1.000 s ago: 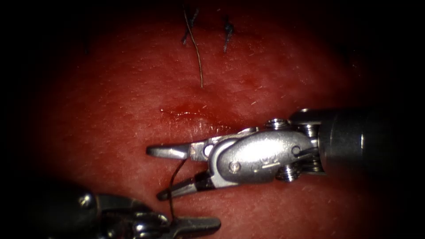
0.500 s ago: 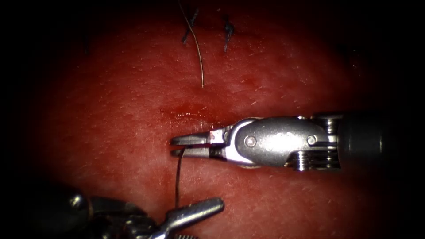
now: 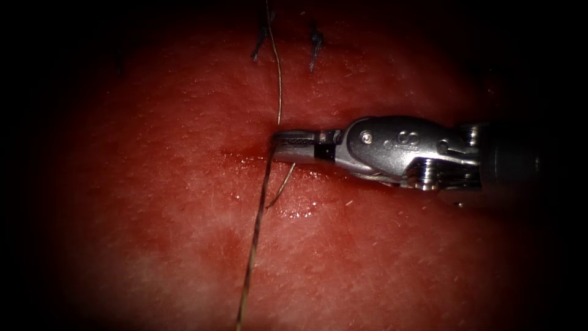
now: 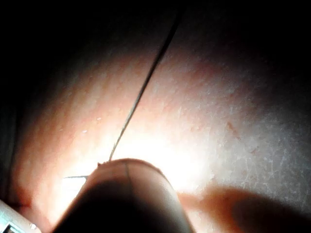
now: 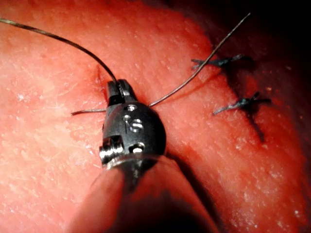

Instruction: Wound Closure

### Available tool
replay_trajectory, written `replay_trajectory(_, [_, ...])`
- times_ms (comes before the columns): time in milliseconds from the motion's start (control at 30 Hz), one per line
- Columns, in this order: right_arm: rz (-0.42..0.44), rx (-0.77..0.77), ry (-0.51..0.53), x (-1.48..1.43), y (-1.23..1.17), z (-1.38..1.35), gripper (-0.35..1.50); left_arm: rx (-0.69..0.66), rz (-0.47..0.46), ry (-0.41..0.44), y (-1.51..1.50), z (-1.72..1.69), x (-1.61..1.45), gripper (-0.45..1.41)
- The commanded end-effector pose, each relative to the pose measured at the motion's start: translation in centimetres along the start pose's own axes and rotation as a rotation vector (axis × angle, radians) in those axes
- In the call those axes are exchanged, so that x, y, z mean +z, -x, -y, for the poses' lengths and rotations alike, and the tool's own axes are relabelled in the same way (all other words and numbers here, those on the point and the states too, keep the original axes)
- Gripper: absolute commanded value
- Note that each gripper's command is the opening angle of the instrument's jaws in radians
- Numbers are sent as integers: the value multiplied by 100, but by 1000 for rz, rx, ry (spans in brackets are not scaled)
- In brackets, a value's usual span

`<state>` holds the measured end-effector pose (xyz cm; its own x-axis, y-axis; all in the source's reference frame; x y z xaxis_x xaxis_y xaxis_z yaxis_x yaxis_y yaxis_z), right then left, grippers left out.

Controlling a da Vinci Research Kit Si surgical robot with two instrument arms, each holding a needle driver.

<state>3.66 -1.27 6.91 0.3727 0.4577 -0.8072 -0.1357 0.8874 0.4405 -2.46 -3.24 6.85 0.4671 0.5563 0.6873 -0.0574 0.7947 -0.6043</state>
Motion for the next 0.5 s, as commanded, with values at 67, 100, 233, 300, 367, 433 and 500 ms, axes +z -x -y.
replay_trajectory(67, [8,56,10,8,5,-6,-35,-14,-43,21,-15,-1,5,32])
replay_trajectory(100, [9,75,13,7,6,-9,-35,-19,-50,24,-24,-3,7,34])
replay_trajectory(233, [40,168,43,9,9,-20,-35,-58,-15,35,-56,-4,18,29])
replay_trajectory(300, [60,203,55,13,11,-25,-35,-59,5,60,-67,-3,19,22])
replay_trajectory(367, [64,214,57,13,13,-28,-35,-68,38,95,-74,-5,16,26])
replay_trajectory(433, [63,213,56,14,15,-30,-35,-77,47,108,-79,-7,12,29])
replay_trajectory(500, [62,212,54,15,16,-30,-35,-83,54,105,-85,-9,7,29])
